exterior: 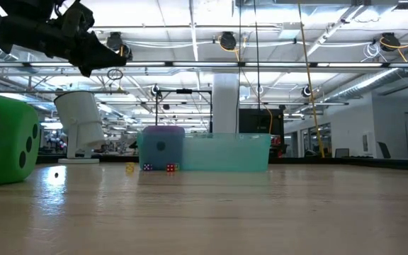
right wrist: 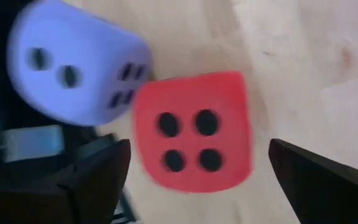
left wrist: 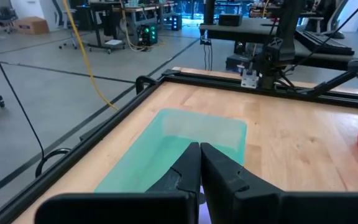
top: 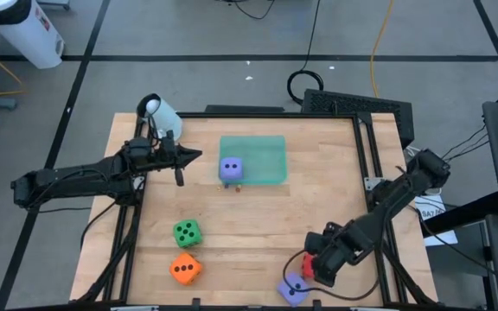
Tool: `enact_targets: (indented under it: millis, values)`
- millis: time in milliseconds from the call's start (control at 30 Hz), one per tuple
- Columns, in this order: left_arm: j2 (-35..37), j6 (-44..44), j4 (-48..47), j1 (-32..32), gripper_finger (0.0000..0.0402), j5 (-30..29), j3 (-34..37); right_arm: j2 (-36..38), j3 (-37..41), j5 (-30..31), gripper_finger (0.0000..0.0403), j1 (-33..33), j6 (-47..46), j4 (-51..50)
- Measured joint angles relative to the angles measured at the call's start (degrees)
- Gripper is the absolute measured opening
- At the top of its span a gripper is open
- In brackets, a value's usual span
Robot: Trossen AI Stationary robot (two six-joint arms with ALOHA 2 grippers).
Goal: Pick & Place Dice
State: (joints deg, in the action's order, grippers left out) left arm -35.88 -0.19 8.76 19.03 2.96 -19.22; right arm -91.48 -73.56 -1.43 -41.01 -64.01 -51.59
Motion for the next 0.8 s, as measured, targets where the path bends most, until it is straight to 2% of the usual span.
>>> enact_targets:
  millis: [300, 467, 800]
  values:
    - [0.00, -0.95, -0.01, 0.00, 0.0021, -0.04, -0.02, -3.37, 3.78, -3.17, 0.0375, -0.35, 2.27, 3.75]
    - [0.00, -1.44, -0.02, 0.00, 0.0021, -0.03, -0.04, -3.91, 9.28, -3.15, 0.0375, 0.01, 4.01, 4.33]
    - [-0.29, -1.61, -0.48, 0.00, 0.0021, -0.04, -0.04, 2.49, 20.35, 0.75, 0.0375, 6.35, 11.47, 6.20]
